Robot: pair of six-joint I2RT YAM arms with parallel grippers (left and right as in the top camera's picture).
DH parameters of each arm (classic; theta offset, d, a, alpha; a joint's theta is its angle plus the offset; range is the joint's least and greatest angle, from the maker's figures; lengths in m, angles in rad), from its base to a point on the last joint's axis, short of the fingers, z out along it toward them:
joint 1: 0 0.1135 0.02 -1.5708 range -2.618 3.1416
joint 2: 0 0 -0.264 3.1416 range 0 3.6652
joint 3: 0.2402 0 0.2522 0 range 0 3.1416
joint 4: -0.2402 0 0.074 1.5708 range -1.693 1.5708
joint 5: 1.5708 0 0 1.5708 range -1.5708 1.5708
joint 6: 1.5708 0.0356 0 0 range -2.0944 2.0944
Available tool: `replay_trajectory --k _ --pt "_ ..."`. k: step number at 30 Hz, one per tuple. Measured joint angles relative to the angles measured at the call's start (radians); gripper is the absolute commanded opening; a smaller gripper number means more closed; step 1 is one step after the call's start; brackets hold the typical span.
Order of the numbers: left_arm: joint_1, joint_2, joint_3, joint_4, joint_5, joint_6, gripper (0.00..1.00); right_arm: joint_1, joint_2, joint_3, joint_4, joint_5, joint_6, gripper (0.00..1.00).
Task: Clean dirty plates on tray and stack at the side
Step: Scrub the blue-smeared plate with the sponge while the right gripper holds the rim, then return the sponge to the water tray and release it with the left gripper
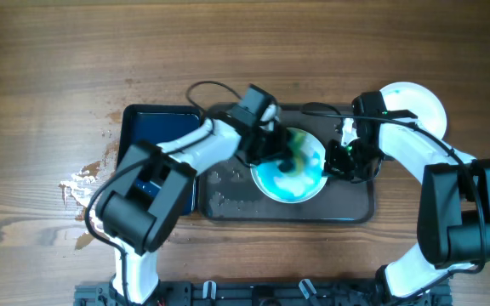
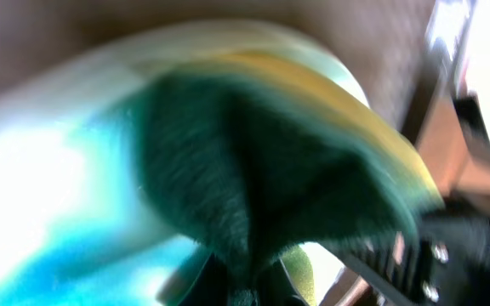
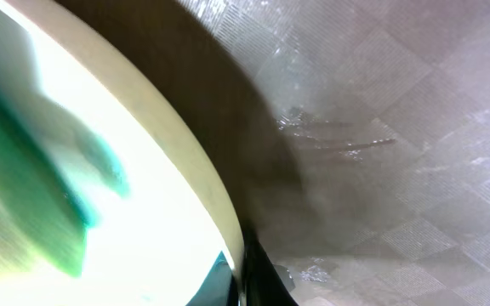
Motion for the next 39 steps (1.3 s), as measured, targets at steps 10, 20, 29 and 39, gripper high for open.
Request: replay_trajectory --k 10,20,29,39 --pt "0.068 -0.025 0.031 -0.319 -0.143 0.042 0.04 0.004 0.000 0.000 -0.001 -0.019 -0.001 0.04" --pt "0.064 -0.286 0.077 -0.472 -0.296 0.082 0.04 0.002 0.000 0.000 -0.001 -0.011 0.000 0.04" --pt "0.407 -0.406 0.088 -0.756 -0.524 0.109 0.04 0.002 0.000 0.000 0.011 -0.010 0.000 0.04" --pt "0.527 -0.158 0.036 -0.691 -0.550 0.172 0.85 0.002 0.000 0.000 0.014 -0.010 0.000 0.04"
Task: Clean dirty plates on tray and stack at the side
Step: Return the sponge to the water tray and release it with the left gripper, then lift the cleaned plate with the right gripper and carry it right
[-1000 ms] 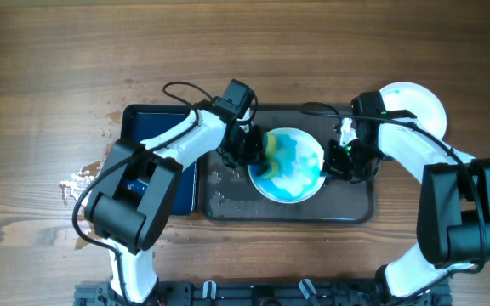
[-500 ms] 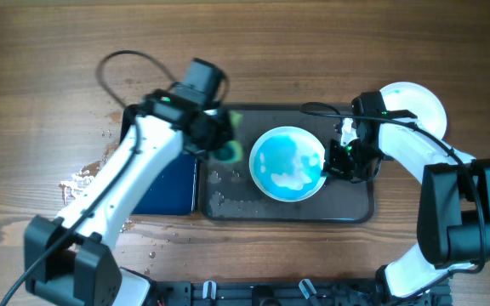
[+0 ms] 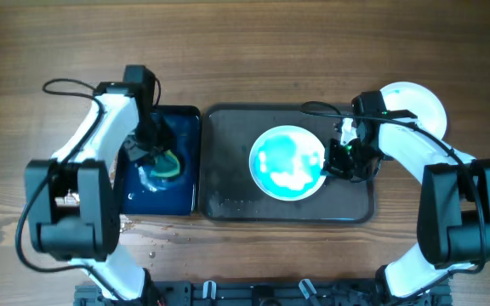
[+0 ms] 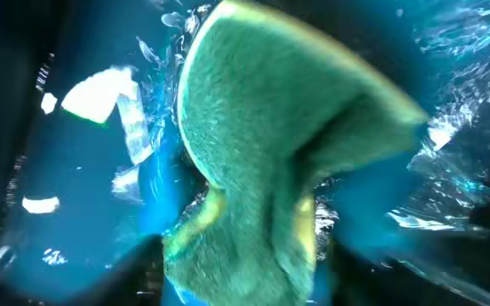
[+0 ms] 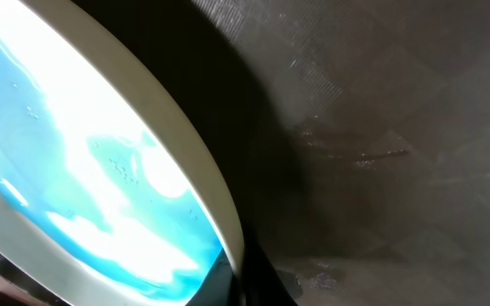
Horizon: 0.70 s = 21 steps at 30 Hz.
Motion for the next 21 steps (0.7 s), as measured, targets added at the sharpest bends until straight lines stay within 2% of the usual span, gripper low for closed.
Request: replay_trajectory --k 2,7,11,15,21 --pt "0.000 0.005 0.000 0.006 0.000 0.008 0.95 0.000 0.000 0.000 0.000 0.000 0.000 0.04" --pt "0.000 -0.067 0.000 -0.047 0.000 0.007 0.99 0.000 0.000 0.000 0.001 0.000 0.000 0.04" --pt "0.000 -0.345 0.034 -0.099 -0.009 0.007 1.00 0.000 0.000 0.000 0.019 0.000 -0.003 0.05" --pt "0.000 -0.680 0.058 -0.113 -0.089 0.007 1.00 0.000 0.000 0.001 0.031 -0.004 -0.049 0.05" --pt "0.065 -0.806 0.059 -0.127 -0.194 0.007 1.00 0.012 -0.008 0.084 -0.028 -0.011 -0.106 0.04"
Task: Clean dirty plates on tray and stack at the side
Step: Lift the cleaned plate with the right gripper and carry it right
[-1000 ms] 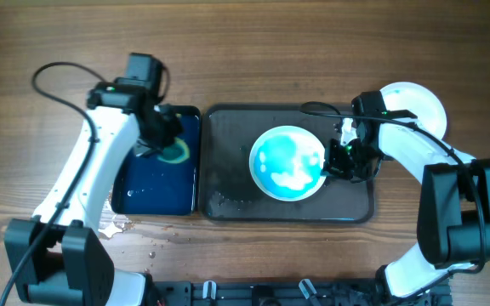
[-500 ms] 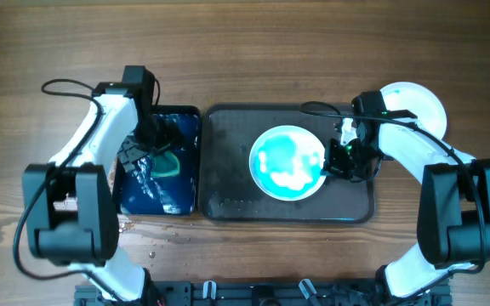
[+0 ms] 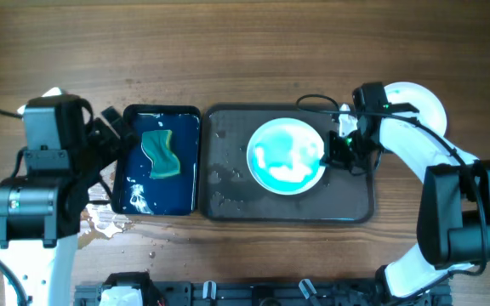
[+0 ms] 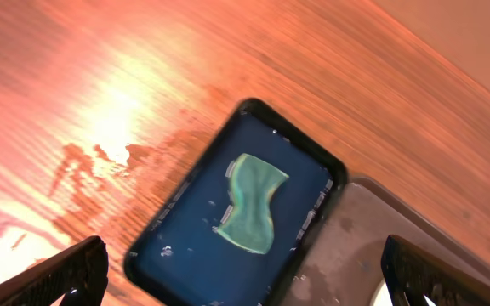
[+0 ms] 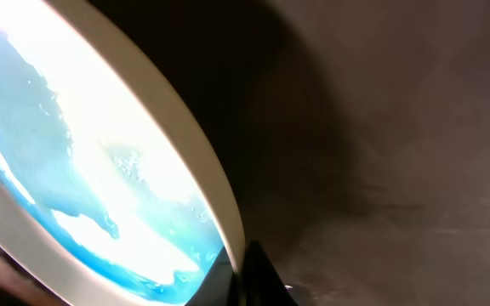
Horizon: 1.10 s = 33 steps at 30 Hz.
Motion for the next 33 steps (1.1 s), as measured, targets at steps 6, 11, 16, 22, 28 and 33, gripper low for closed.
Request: replay_trajectory --k 6,11,16,22,28,33 --pt "0.100 0.109 0.000 -0.010 -0.019 -0.004 1.00 0.102 -0.033 0.222 -0.235 -0.006 -0.022 0.05" --pt "0.185 0.234 0.000 0.007 0.018 -0.012 1.00 0.255 -0.038 0.415 -0.403 0.084 0.026 0.05" --pt "0.279 0.253 0.000 0.017 0.068 -0.020 1.00 0.380 0.024 0.671 -0.490 0.153 0.064 0.05" --pt "0.395 0.253 0.000 0.021 0.120 -0.023 1.00 0.468 0.330 0.942 -0.546 0.205 0.073 0.05" --pt "0.509 0.263 0.000 0.029 0.133 -0.044 1.00 0.597 0.424 1.141 -0.518 0.379 0.081 0.05" --pt "0.552 0.335 0.000 0.029 0.136 -0.062 1.00 0.739 0.424 1.228 -0.511 0.650 0.080 0.05"
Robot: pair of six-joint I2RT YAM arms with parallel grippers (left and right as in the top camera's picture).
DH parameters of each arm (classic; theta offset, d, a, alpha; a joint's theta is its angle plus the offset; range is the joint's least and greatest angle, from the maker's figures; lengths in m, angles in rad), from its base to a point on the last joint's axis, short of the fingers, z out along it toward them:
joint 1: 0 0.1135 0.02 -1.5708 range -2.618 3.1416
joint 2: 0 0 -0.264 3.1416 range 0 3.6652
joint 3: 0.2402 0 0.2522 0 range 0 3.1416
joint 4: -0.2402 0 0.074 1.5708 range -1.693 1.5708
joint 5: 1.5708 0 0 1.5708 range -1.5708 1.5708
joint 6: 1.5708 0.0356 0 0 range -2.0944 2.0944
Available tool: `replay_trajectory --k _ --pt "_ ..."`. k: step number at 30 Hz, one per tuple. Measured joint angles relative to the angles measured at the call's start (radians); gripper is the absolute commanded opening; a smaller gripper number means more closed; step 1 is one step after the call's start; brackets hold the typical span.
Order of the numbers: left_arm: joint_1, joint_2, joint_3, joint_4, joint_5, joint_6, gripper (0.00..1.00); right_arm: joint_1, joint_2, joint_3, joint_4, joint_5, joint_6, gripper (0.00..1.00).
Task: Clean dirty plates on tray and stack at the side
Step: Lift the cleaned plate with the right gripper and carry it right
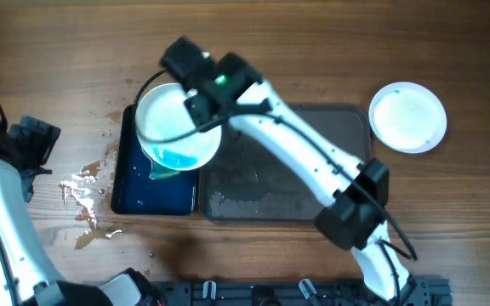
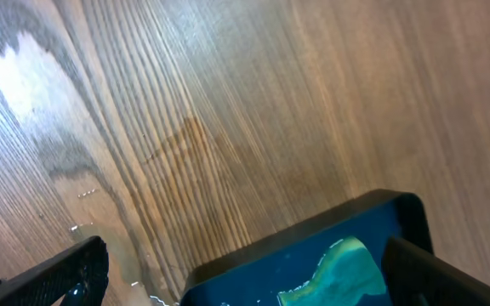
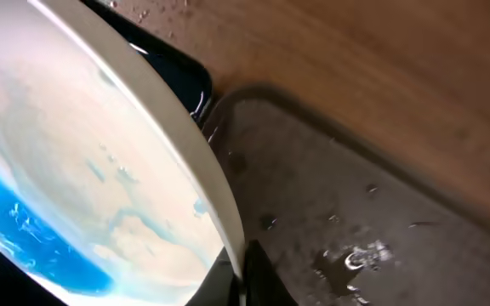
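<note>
My right gripper (image 3: 243, 274) is shut on the rim of a white plate (image 1: 177, 127). It holds the plate tilted over the blue basin (image 1: 126, 191), and blue liquid is pooled at the plate's low side (image 3: 24, 238). The green sponge (image 2: 334, 274) lies loose in the basin; in the overhead view the plate mostly hides it. At the far left, over bare wood, my left gripper (image 2: 245, 285) is open and holds nothing. A clean white plate (image 1: 407, 116) sits on the table at the right.
The grey tray (image 1: 313, 187) right of the basin is wet and bears no plate. Water is spilled on the wood (image 1: 83, 187) left of the basin. My right arm stretches across the tray.
The right gripper has carried the plate from the tray to above the basin and tilted it. The left gripper has drawn farther left, away from the basin.
At first the left gripper rubbed the sponge on the plate in the tray while the right held the rim. Then the sponge was in the basin water, still gripped. Then it lay loose there, the left gripper open. Now the plate hangs over the basin.
</note>
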Motion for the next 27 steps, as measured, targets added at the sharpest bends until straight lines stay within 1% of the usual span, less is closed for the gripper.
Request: replay_trajectory --k 3,6,9,12,14,15,19,20,23,25,27 --pt "0.001 0.037 0.000 0.009 0.005 -0.007 1.00 0.076 0.000 0.000 0.019 0.185 -0.001 0.05" --pt "0.001 0.078 0.000 0.010 0.007 -0.014 1.00 0.135 0.000 0.000 0.058 0.366 -0.049 0.05" --pt "0.001 0.097 0.000 0.012 0.007 -0.014 1.00 0.175 0.000 0.000 0.113 0.518 -0.119 0.04" --pt "0.002 0.099 0.000 0.026 0.008 -0.014 1.00 0.221 0.000 0.000 0.244 0.668 -0.248 0.05" --pt "0.004 0.099 0.000 0.033 0.008 -0.014 1.00 0.243 0.000 0.000 0.319 0.716 -0.330 0.05" --pt "0.005 0.099 0.000 0.038 0.007 -0.014 1.00 0.259 0.000 0.000 0.368 0.745 -0.395 0.05" --pt "0.006 0.099 0.000 0.041 0.007 -0.029 1.00 0.300 0.000 0.000 0.474 0.797 -0.610 0.05" --pt "0.007 0.099 0.000 0.043 0.008 -0.036 1.00 0.317 0.000 0.000 0.513 0.816 -0.697 0.05" --pt "0.007 0.099 0.000 0.044 0.008 -0.039 1.00 0.342 0.000 0.000 0.587 0.834 -0.809 0.05" --pt "0.007 0.099 0.000 0.044 0.008 -0.040 1.00 0.366 0.000 0.000 0.594 0.839 -0.861 0.05" --pt "0.007 0.099 0.000 0.043 0.008 -0.040 1.00 0.373 0.000 0.000 0.594 0.840 -0.877 0.04"
